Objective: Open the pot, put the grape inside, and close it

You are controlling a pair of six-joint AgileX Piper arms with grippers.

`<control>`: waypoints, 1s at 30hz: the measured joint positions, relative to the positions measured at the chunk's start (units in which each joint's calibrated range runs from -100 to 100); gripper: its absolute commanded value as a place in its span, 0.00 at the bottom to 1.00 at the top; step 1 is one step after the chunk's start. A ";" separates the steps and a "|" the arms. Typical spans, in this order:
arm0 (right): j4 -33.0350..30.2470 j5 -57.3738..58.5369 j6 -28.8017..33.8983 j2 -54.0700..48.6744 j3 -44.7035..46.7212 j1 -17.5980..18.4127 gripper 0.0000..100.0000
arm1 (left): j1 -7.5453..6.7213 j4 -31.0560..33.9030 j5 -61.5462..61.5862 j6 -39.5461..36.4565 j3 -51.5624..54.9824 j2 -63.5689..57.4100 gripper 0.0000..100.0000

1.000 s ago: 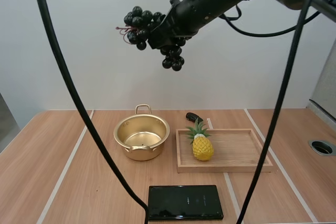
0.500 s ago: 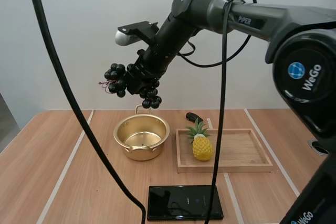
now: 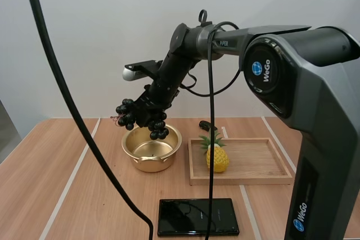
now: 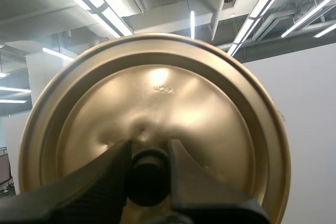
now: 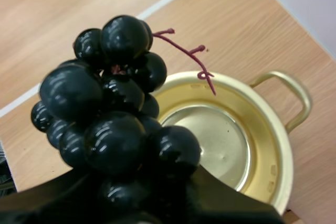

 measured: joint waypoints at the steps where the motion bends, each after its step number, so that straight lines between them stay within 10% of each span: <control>1: 0.00 -1.58 0.00 0.77 0.69 0.00 0.00 | 0.00 0.00 0.00 0.00 0.00 0.00 0.00; 30: -12.32 -17.25 6.54 11.94 4.22 0.15 0.00 | 0.00 0.00 5.11 0.00 0.00 0.00 0.00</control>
